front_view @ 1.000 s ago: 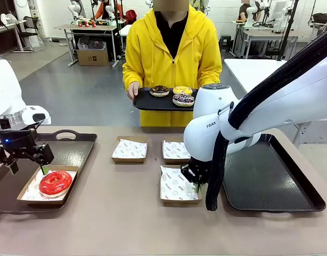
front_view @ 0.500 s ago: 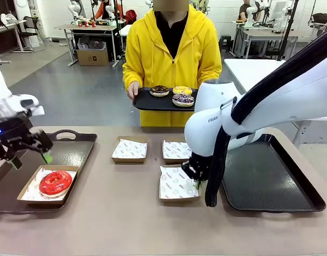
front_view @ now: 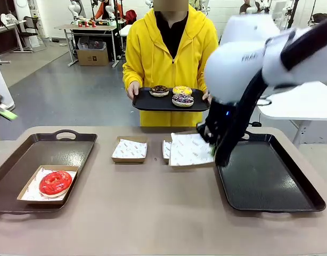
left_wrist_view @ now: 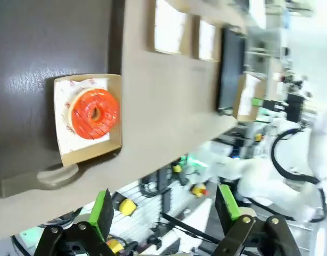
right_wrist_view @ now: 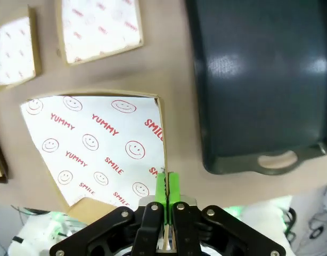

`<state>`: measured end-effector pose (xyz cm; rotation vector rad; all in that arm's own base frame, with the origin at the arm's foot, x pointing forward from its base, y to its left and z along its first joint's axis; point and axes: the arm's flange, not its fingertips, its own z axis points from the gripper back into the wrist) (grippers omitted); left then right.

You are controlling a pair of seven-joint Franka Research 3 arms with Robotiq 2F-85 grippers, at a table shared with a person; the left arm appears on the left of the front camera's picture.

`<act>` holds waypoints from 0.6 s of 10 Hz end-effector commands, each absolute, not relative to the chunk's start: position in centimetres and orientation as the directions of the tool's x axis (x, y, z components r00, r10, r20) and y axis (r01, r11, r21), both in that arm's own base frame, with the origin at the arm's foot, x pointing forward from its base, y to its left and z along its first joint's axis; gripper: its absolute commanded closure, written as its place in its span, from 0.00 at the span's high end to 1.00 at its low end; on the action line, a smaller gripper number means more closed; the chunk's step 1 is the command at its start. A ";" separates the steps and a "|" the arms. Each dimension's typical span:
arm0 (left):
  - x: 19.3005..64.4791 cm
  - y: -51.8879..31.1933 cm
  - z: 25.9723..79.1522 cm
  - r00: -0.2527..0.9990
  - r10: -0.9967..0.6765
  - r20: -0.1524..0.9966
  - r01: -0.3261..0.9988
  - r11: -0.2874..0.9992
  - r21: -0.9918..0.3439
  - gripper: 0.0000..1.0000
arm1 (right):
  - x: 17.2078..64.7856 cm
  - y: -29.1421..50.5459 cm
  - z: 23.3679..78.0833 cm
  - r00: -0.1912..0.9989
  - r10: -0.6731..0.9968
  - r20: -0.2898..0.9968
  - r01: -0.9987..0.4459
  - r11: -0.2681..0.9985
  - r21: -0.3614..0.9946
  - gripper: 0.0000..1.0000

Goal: Individually package the donuts and arrange them on the tray.
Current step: Place the picked Paper togo box on the Handle tray while simultaneously picking up another Paper togo box from the table with the other hand.

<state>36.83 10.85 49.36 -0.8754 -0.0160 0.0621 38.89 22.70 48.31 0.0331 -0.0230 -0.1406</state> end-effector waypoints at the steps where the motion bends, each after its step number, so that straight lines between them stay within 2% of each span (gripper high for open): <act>1: 37.4 14.9 48.2 0.998 0.034 -0.047 -0.057 0.496 -0.866 1.00 | 43.4 23.0 49.5 0.990 -0.136 -0.034 0.136 0.991 -0.015 0.00; 4: 33.9 21.2 46.1 0.992 0.118 0.052 0.004 0.374 -0.927 1.00 | 48.7 24.8 50.9 0.989 -0.148 -0.029 0.146 0.987 -0.069 0.00; 6: 31.6 24.1 44.9 0.981 0.174 0.083 0.016 0.353 -0.936 1.00 | 52.2 25.9 49.8 0.992 -0.122 -0.033 0.119 0.989 -0.087 0.00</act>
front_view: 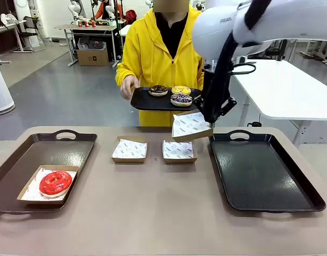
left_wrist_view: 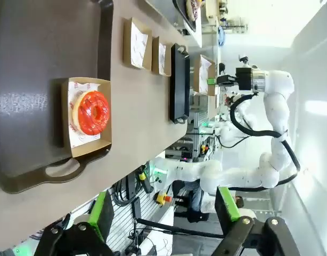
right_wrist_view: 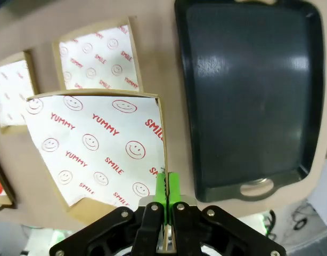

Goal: Individually package the donuts and arrange them on the tray.
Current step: Place the picked Paper togo box on the Handle tray while simultaneously picking up another Paper togo box from the table with the other hand.

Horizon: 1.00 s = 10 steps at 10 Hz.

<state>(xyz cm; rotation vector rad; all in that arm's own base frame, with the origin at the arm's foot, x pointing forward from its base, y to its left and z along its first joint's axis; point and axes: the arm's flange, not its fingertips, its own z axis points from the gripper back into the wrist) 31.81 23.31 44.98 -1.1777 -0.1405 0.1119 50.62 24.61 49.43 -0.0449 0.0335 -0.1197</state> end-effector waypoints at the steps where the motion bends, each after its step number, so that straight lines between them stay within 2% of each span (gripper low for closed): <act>1: 30.6 25.2 44.0 0.977 0.190 0.098 0.028 0.343 -0.939 1.00 | 53.9 26.5 48.8 0.991 -0.127 -0.040 0.122 0.987 -0.105 0.00; 5: 30.6 26.3 42.8 0.969 0.214 0.124 0.024 0.416 -0.909 1.00 | 57.4 27.9 47.0 0.993 -0.116 -0.020 0.113 0.989 -0.091 0.00; 6: 29.8 26.4 43.3 0.973 0.217 0.085 -0.001 0.370 -0.929 1.00 | 57.7 28.0 46.7 0.994 -0.106 -0.013 0.104 0.990 -0.091 0.00; 7: 29.8 26.4 43.3 0.973 0.217 0.085 -0.001 0.370 -0.929 1.00 | 57.7 28.0 46.2 0.997 -0.072 0.006 0.072 0.993 -0.091 0.00; 8: 29.8 26.4 43.3 0.973 0.217 0.085 -0.001 0.370 -0.929 1.00 | 57.0 27.6 46.4 0.994 -0.100 -0.039 0.097 0.993 -0.064 0.00; 10: 29.8 26.4 43.3 0.973 0.217 0.085 -0.001 0.370 -0.929 1.00 | 57.0 27.6 46.4 0.994 -0.100 -0.039 0.097 0.993 -0.064 0.00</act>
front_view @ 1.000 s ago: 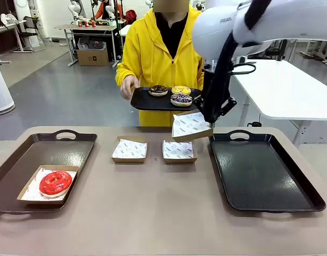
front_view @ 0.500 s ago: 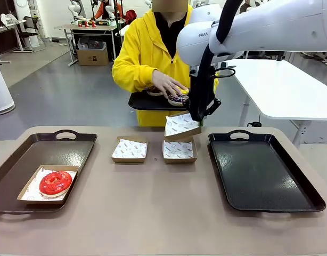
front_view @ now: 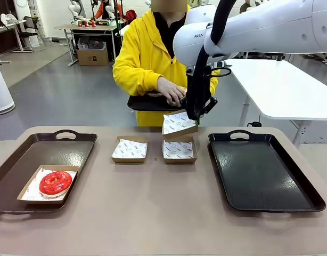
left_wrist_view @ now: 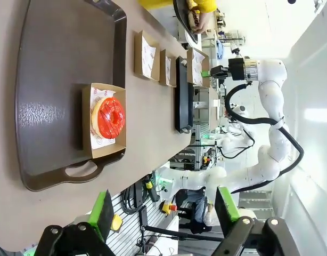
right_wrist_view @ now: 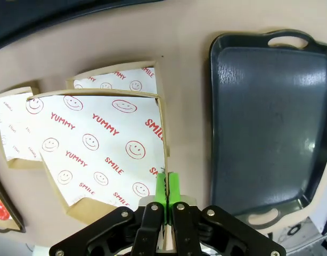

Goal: Individually package the donuts and arrange them on the tray.
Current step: Place the picked Paper togo box on the Handle tray while simultaneously picking up another Paper togo box from the table with the other hand.

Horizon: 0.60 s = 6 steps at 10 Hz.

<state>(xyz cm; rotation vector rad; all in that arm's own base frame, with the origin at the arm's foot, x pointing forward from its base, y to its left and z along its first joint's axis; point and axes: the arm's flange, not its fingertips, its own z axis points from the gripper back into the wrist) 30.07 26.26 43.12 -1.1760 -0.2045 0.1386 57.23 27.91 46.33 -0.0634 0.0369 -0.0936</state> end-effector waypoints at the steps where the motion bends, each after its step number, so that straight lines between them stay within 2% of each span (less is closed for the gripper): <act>1: 29.8 26.4 43.3 0.973 0.217 0.085 -0.001 0.370 -0.929 1.00 | 57.0 27.6 46.4 0.994 -0.100 -0.039 0.097 0.993 -0.064 0.00; 6: 29.8 26.4 43.3 0.973 0.217 0.085 -0.001 0.370 -0.929 1.00 | 57.0 27.6 46.4 0.994 -0.100 -0.039 0.097 0.993 -0.064 0.00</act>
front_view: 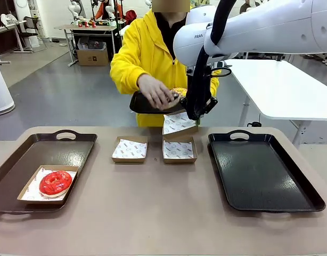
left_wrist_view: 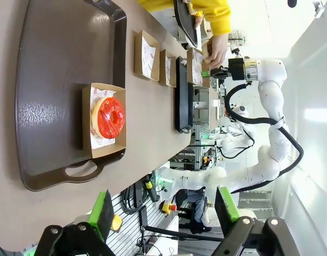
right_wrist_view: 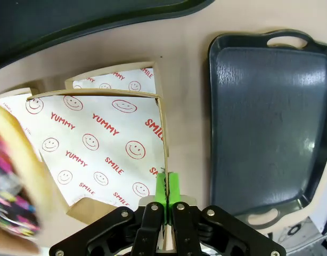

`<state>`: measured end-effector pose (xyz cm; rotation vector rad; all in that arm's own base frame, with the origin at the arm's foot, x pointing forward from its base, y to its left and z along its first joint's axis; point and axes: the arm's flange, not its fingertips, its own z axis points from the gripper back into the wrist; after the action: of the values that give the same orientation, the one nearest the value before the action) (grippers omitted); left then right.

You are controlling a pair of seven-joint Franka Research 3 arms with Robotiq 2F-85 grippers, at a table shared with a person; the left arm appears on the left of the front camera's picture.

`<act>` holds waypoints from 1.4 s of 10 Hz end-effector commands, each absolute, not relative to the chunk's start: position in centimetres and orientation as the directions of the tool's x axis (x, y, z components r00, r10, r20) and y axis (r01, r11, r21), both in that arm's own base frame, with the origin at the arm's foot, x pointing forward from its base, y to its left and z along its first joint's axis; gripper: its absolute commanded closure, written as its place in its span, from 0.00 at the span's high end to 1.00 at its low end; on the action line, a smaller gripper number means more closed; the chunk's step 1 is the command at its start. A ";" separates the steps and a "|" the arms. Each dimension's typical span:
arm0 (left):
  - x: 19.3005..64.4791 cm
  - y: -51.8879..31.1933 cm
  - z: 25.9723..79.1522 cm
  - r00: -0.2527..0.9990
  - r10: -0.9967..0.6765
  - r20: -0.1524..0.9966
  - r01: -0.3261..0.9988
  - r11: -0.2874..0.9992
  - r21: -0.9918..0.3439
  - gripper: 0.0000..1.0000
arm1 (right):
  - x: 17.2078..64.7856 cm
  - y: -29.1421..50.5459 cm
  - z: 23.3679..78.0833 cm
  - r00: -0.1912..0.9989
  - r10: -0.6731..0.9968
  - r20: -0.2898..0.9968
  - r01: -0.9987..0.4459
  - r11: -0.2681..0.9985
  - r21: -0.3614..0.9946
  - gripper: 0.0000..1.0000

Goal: Individually package the donuts and arrange them on the tray.
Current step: Place the picked Paper togo box on the Handle tray while simultaneously picking up another Paper togo box from the table with the other hand.

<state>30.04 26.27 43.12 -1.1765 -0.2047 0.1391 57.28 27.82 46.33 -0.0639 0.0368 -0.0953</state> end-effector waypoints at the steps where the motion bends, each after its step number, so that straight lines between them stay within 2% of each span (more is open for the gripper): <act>1: 29.8 26.4 43.3 0.973 0.217 0.085 -0.001 0.370 -0.929 1.00 | 57.0 27.6 46.4 0.994 -0.100 -0.039 0.097 0.993 -0.064 0.00; 14: 29.8 26.4 43.3 0.973 0.217 0.085 -0.001 0.370 -0.929 1.00 | 57.0 27.6 46.4 0.994 -0.100 -0.039 0.097 0.993 -0.064 0.00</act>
<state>30.04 26.27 43.12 -1.1767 -0.2046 0.1390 57.27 27.82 46.32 -0.0644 0.0373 -0.0953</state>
